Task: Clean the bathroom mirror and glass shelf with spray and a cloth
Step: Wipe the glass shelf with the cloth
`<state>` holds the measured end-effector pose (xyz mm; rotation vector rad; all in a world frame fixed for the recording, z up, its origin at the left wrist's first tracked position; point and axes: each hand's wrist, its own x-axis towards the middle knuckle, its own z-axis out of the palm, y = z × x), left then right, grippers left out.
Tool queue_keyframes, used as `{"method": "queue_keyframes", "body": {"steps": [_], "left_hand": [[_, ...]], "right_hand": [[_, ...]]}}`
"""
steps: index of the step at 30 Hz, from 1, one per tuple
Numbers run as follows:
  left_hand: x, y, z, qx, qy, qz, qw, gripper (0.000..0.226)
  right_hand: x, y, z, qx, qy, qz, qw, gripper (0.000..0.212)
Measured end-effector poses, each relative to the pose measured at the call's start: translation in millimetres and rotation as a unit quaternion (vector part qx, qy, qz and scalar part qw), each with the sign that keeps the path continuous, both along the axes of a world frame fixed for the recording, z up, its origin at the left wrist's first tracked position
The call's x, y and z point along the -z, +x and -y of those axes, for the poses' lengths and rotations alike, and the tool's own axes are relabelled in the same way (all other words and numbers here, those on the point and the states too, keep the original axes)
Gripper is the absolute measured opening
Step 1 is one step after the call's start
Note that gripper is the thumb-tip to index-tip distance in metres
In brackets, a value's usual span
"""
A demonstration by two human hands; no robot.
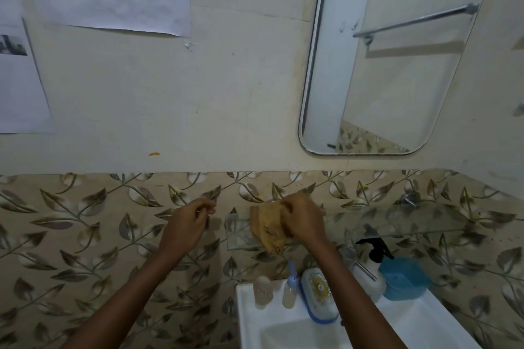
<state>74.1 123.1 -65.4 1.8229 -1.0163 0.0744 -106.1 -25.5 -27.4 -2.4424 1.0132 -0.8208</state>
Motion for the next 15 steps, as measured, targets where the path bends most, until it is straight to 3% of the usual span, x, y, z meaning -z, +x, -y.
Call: {"method": "queue_keyframes", "body": {"steps": [2,5,6,10,13,15], "left_hand": [[0,-1,1,0.001,0.001,0.003,1.0,0.028],[0,-3,3,-0.001,-0.002,0.009,1.0,0.029],[0,-4,4,-0.002,-0.004,0.01,1.0,0.029],[-4,-7,6,-0.007,-0.026,0.016,1.0,0.029],[-6,-7,7,-0.007,-0.037,0.013,0.999,0.028],[-6,-6,7,-0.009,-0.034,0.012,0.999,0.027]], "right_hand": [[6,4,-18,-0.059,0.029,-0.05,0.997,0.027],[28,22,-36,-0.054,-0.02,-0.167,0.984,0.084],[33,29,-41,-0.053,-0.025,-0.183,0.981,0.091],[38,44,-71,-0.102,-0.061,-0.19,0.975,0.087],[54,38,-78,-0.104,-0.159,-0.193,0.963,0.048],[61,20,-74,-0.137,-0.182,-0.141,0.963,0.035]]}}
